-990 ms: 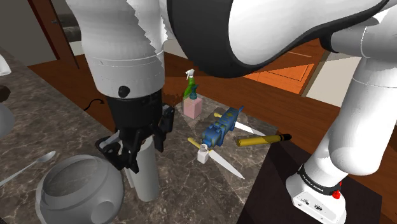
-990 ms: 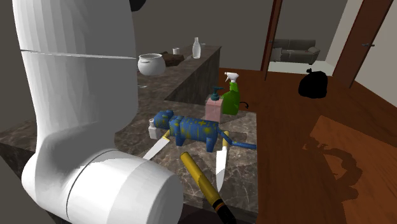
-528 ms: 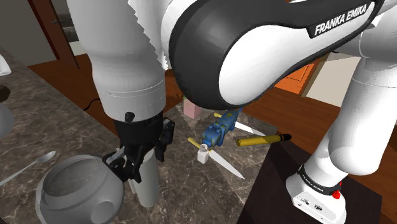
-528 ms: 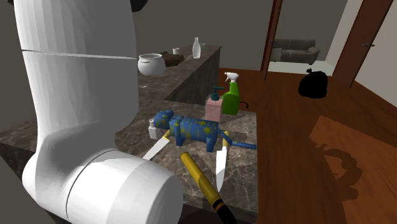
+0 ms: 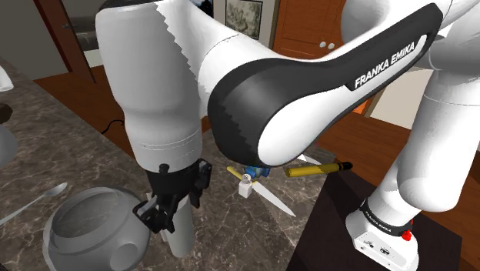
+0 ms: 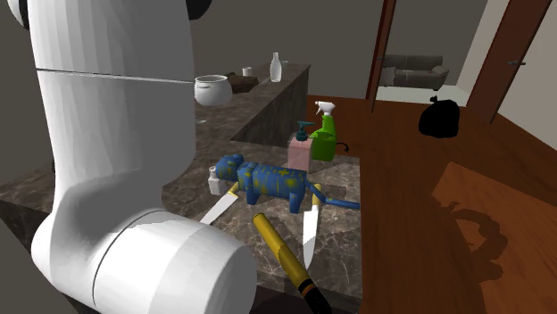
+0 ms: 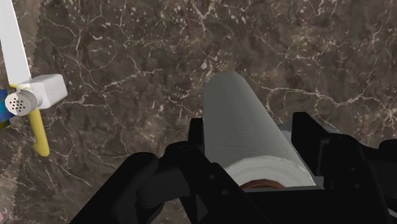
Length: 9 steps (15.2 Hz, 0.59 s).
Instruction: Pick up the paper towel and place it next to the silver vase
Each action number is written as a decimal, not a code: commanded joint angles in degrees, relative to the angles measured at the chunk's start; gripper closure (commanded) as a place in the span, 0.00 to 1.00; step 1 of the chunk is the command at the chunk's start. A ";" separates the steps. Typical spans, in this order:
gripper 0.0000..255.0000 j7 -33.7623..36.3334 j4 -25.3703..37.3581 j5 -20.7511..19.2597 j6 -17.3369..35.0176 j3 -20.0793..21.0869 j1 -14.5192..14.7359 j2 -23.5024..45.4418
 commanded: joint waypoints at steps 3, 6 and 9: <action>1.00 0.56 -2.45 -0.84 2.85 -0.39 0.12 0.73; 1.00 1.18 -4.02 -1.76 4.86 -0.81 0.43 1.57; 1.00 1.88 -5.45 -2.80 6.82 -1.31 0.84 2.53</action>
